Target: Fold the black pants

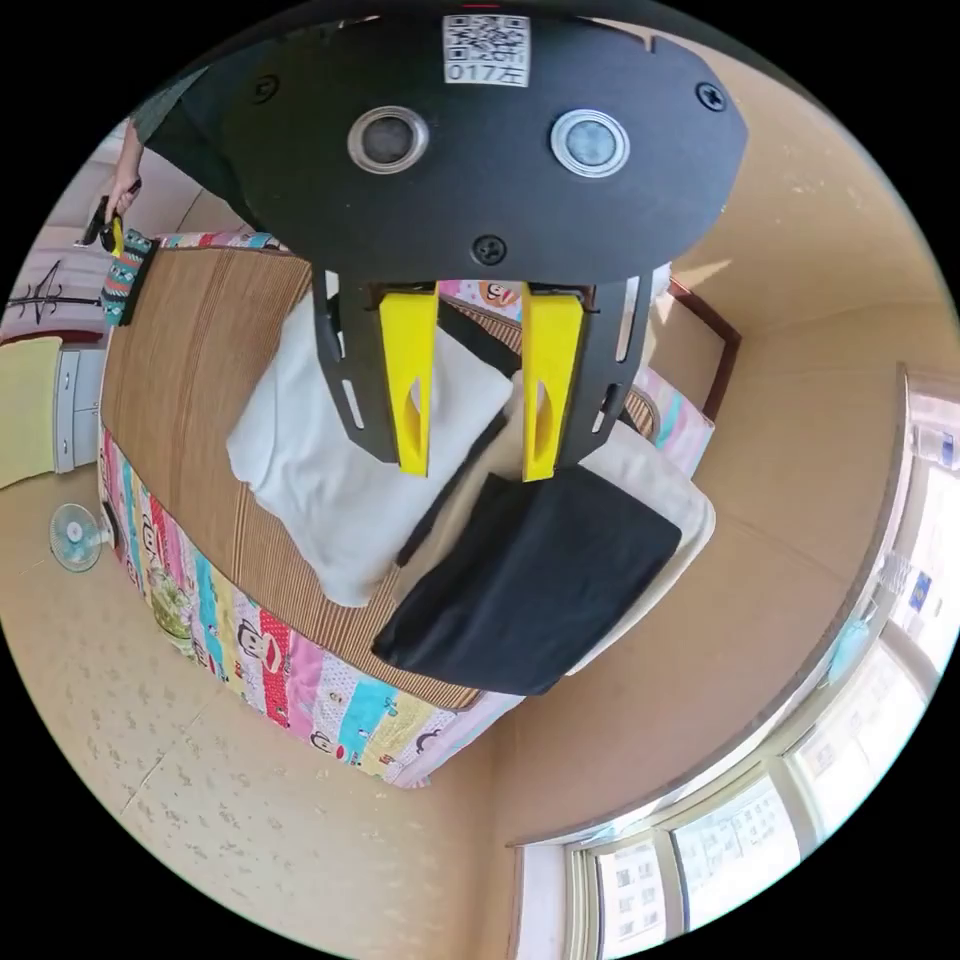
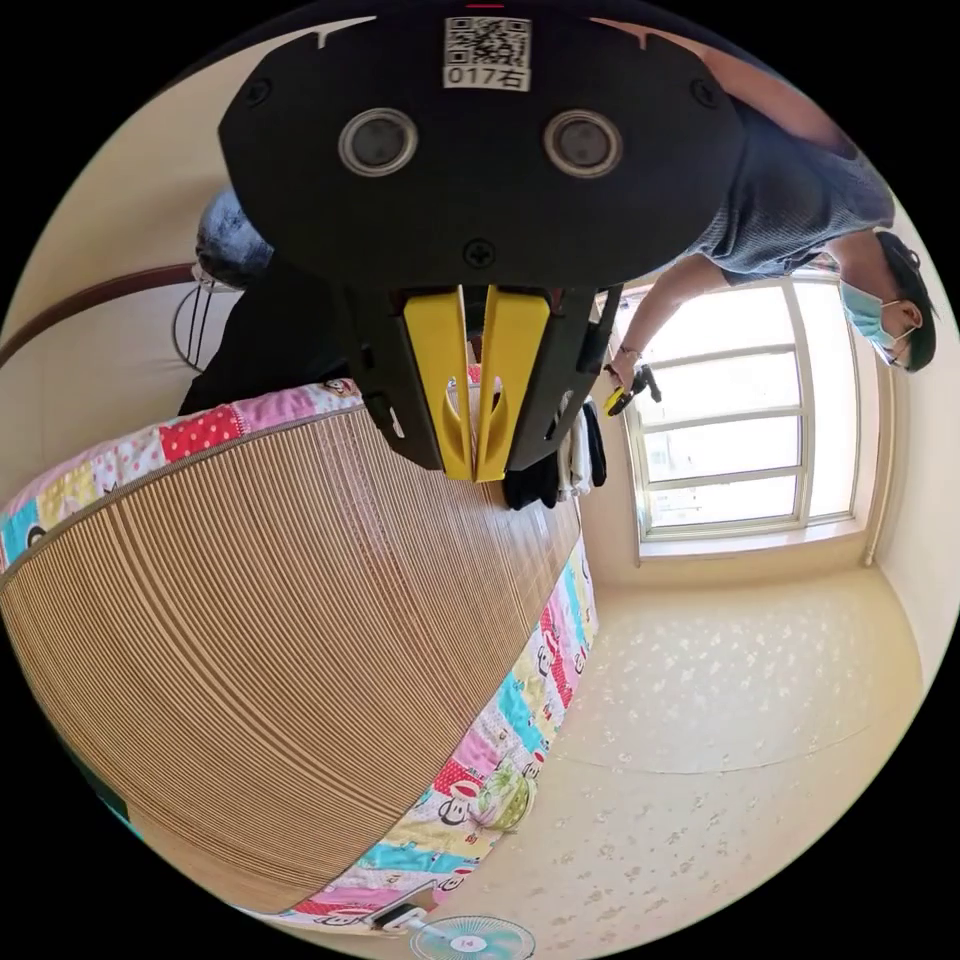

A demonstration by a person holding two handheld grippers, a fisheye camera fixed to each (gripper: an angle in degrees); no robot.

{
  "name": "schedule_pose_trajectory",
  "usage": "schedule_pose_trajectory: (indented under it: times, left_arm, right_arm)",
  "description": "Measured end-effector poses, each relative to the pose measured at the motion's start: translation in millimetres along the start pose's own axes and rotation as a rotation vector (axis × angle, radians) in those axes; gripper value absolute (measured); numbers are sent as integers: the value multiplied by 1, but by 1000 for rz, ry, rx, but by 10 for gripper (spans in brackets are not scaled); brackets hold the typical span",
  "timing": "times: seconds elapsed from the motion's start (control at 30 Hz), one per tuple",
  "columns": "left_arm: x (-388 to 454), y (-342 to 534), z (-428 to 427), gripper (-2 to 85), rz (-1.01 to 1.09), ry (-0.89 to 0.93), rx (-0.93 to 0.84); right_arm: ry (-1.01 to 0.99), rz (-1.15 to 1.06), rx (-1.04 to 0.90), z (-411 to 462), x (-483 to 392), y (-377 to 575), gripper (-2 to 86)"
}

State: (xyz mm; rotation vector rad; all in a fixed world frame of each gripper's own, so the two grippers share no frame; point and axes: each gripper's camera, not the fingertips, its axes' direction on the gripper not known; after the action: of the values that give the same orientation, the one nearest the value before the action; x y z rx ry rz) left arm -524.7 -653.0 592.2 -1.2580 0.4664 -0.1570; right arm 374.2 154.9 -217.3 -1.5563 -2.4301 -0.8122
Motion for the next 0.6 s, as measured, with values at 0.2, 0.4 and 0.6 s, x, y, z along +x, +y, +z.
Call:
schedule_pose_trajectory:
  times: [0.2,0.4,0.6]
  left_arm:
    - [-28,-51,43,146,146,-186,-215]
    - [-76,-58,39,83,124,-94,-274]
    - [-161,-61,-42,9,35,457,-60]
  right_arm:
    - [5,85,78,-35,17,17,3]
    - [-73,124,107,-31,29,10,3]
    - [-185,101,67,-16,37,-12,3]
